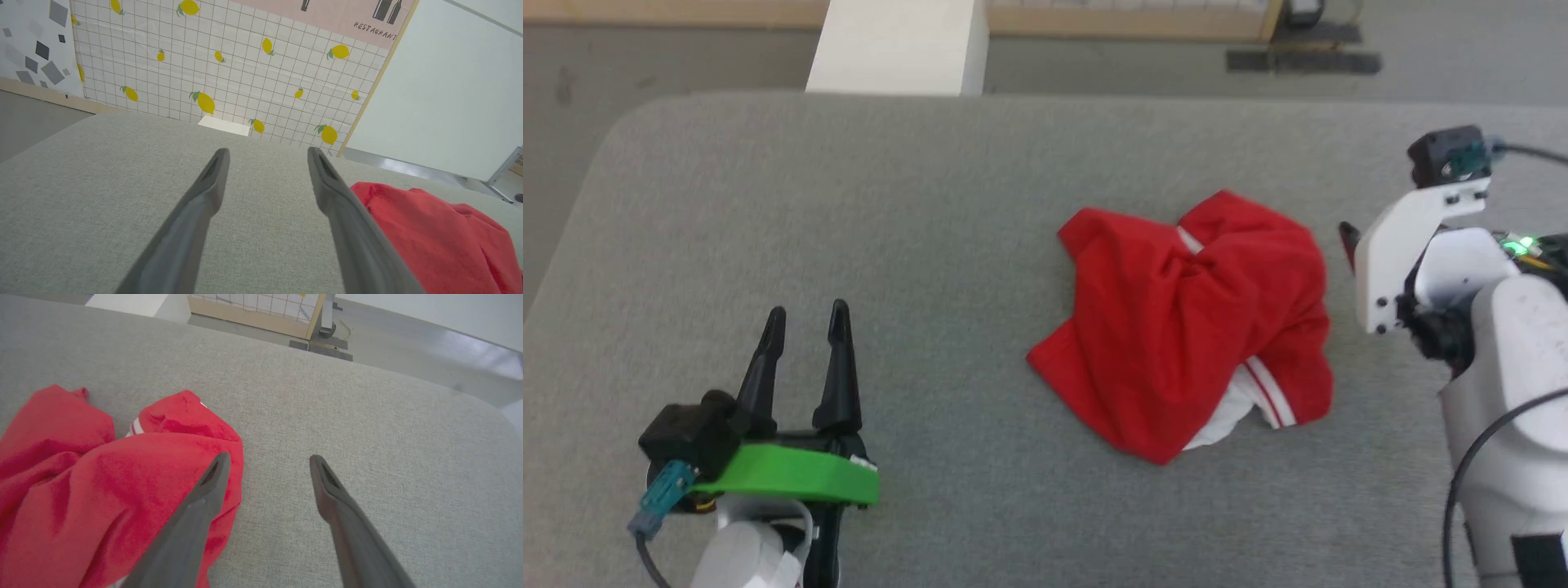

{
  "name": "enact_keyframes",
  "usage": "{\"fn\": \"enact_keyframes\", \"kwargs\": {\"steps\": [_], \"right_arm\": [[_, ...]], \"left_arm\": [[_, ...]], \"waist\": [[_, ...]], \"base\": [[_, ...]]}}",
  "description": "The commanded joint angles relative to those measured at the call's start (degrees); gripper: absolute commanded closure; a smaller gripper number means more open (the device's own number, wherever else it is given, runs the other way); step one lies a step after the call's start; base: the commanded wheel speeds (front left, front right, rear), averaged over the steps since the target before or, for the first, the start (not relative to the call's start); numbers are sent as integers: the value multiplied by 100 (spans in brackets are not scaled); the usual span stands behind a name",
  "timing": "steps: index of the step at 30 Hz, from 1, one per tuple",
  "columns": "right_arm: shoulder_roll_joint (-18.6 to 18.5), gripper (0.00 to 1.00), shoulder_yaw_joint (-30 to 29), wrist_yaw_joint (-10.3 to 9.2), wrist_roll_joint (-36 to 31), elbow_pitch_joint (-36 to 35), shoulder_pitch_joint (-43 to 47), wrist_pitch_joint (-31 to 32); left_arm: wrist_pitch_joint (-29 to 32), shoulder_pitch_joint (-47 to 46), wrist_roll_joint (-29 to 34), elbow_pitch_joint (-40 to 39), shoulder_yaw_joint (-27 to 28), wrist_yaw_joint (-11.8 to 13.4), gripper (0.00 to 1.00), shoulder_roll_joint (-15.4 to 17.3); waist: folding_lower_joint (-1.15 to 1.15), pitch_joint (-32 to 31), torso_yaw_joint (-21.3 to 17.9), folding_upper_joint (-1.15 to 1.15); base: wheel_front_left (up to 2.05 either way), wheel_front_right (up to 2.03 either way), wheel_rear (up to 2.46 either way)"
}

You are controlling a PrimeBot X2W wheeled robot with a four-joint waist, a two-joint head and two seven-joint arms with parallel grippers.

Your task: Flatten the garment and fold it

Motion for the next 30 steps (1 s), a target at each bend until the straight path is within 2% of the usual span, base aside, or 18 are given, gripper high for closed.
{"fn": "enact_keyframes", "kwargs": {"steps": [1, 5, 12, 13, 14, 15, 19, 23, 26, 30], "right_arm": [[-63, 0, 63, -9, -42, 141, -127, 186], [-221, 0, 481, -9, 14, 513, -282, 649], [-251, 0, 1044, -9, 457, 867, -147, 702], [-250, 62, 1062, -9, 519, 877, -147, 689], [-281, 90, 1073, -9, 552, 858, -163, 621], [-318, 100, 1046, -9, 562, 834, -180, 565], [-424, 100, 562, -9, 678, 508, -193, 74], [-492, 100, -507, -9, 545, -76, 189, -445], [-299, 100, -1386, -9, 379, -589, 880, -459], [200, 100, -2029, -9, 351, -1113, 2023, 3]], "left_arm": [[-21, -127, 70, 51, 36, -71, 0, -55], [-21, -281, 137, 145, 134, -223, 0, -184], [-21, -379, 243, 310, 308, -368, 0, -326], [-21, -381, 255, 328, 339, -377, 0, -337], [-21, -380, 272, 351, 375, -386, 0, -350], [-21, -377, 289, 369, 395, -394, 0, -357], [-21, -364, 357, 417, 462, -423, 0, -387], [-21, -286, 388, 463, 469, -442, 0, -420], [-21, -207, 392, 509, 458, -452, 0, -439], [-21, -133, 394, 544, 424, -462, 0, -456]], "waist": [[0, 608, 476, 0], [0, 833, 638, 0], [0, 916, 680, 0], [0, 900, 663, 0], [0, 868, 635, 0], [0, 845, 611, 0], [0, 639, 500, 0], [0, 368, 391, 0], [0, 186, 326, 0], [0, 43, 280, 0]], "base": [[0, 0, 0], [0, 0, 0], [0, 0, 0], [0, 0, 0], [0, 0, 0], [0, 0, 0], [0, 0, 0], [0, 0, 0], [0, 0, 0], [0, 0, 0]]}}
